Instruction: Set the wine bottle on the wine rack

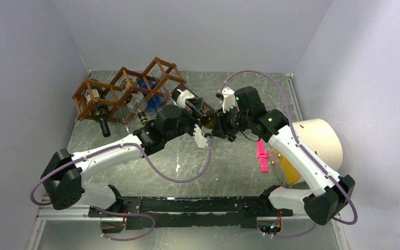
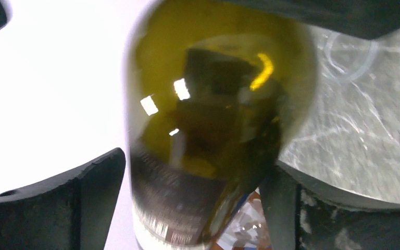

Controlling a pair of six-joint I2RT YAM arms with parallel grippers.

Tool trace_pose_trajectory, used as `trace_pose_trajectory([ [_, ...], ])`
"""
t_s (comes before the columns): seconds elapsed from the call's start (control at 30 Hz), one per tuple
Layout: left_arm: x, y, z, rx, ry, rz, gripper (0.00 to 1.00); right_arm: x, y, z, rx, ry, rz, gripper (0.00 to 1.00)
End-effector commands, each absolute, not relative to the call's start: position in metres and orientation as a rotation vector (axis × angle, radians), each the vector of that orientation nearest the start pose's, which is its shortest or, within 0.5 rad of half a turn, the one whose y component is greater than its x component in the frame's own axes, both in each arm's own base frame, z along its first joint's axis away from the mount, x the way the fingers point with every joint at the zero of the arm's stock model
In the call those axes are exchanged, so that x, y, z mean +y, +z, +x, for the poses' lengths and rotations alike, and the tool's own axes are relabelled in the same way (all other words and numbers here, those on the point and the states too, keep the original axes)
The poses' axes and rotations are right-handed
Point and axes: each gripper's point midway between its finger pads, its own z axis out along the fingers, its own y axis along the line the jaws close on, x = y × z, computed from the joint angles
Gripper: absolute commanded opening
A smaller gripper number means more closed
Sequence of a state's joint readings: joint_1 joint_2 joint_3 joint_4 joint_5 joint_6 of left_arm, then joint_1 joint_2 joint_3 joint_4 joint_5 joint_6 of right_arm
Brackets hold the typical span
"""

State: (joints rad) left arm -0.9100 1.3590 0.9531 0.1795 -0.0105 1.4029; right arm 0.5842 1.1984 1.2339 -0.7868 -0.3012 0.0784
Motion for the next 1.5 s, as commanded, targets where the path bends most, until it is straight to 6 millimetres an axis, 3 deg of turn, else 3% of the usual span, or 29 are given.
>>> trace_pose_trajectory([
  [0.0, -0.316, 0.365, 0.312, 0.701, 0.374, 1.254, 0.99, 0.219, 0.297, 0.262, 2.016, 0.637, -0.584, 0.0],
  [0.23, -0.309, 0.36, 0.305, 0.778, 0.286, 1.23, 0.99, 0.218, 0.35, 0.279, 1.855, 0.639, -0.462, 0.0],
  [0.43, -0.291, 0.359, 0.304, 1.002, 0.155, 1.123, 0.99, 0.226, 0.374, 0.289, 1.78, 0.677, -0.422, 0.0],
  [0.73, -0.235, 0.398, 0.316, 1.326, -0.076, 0.587, 0.99, 0.243, 0.399, 0.316, 1.688, 0.759, -0.29, 0.0],
  [0.87, -0.195, 0.405, 0.33, 1.473, -0.181, 0.382, 0.99, 0.256, 0.399, 0.328, 1.676, 0.786, -0.279, 0.0],
  [1.0, -0.152, 0.405, 0.341, 1.546, -0.234, 0.219, 0.99, 0.28, 0.4, 0.329, 1.669, 0.836, -0.297, 0.0],
  [1.17, -0.103, 0.41, 0.353, 1.586, -0.236, 0.023, 0.99, 0.328, 0.389, 0.33, 1.687, 0.916, -0.331, 0.0],
  [1.37, -0.075, 0.405, 0.35, 1.604, -0.182, -0.047, 0.99, 0.396, 0.368, 0.34, 1.705, 0.967, -0.338, 0.0],
  [1.47, -0.064, 0.402, 0.348, 1.642, -0.119, -0.079, 0.99, 0.42, 0.36, 0.359, 1.74, 0.943, -0.308, 0.0],
])
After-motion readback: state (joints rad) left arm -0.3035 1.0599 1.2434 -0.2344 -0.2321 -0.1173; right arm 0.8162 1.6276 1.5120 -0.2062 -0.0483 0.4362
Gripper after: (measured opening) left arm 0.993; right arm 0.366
